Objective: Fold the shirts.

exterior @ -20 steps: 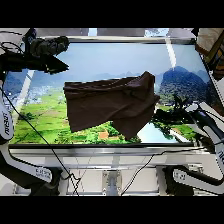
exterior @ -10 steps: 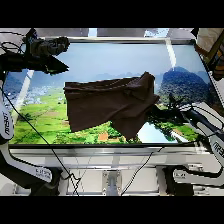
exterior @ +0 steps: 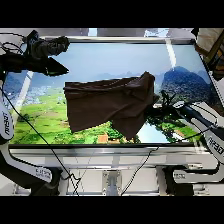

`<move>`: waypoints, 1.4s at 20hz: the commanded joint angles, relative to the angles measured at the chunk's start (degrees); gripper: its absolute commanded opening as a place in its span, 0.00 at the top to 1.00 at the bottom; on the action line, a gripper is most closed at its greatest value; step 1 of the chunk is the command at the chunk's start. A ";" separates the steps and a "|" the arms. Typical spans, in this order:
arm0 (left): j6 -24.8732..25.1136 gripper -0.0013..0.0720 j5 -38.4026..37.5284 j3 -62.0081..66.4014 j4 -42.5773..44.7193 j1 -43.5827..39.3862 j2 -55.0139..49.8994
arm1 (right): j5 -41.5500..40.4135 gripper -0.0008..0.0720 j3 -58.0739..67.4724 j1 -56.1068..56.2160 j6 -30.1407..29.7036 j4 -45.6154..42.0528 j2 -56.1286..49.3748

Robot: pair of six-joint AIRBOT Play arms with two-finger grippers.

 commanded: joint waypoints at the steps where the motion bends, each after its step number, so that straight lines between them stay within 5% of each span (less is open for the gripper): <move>1: -2.86 0.82 -0.85 -0.07 18.69 0.02 -0.07 | 1.99 0.96 4.98 0.04 -1.29 -0.57 1.51; 2: -4.37 0.80 -0.79 -0.37 24.35 0.04 -0.07 | 2.01 0.96 6.08 0.04 -1.60 -0.94 2.23; 4: -8.90 0.42 -0.90 -2.45 32.20 0.20 -0.07 | 2.47 0.96 8.00 0.07 -1.84 -2.60 3.21; 5: -10.60 0.34 -1.38 -4.28 33.35 0.26 -0.07 | 2.86 0.96 8.63 0.04 -1.84 -3.23 3.26; 14: -9.40 0.34 0.37 -35.80 32.94 0.07 -0.07 | 3.76 0.96 9.09 0.04 -1.84 -5.05 3.28; 24: -9.86 0.36 11.28 -41.18 30.67 -1.46 -0.07 | 4.15 0.96 9.09 0.07 -1.79 -4.70 3.28; 28: -7.69 0.35 17.92 -41.62 23.28 -6.21 -0.07 | 4.22 0.96 9.09 0.07 -1.79 -3.78 3.28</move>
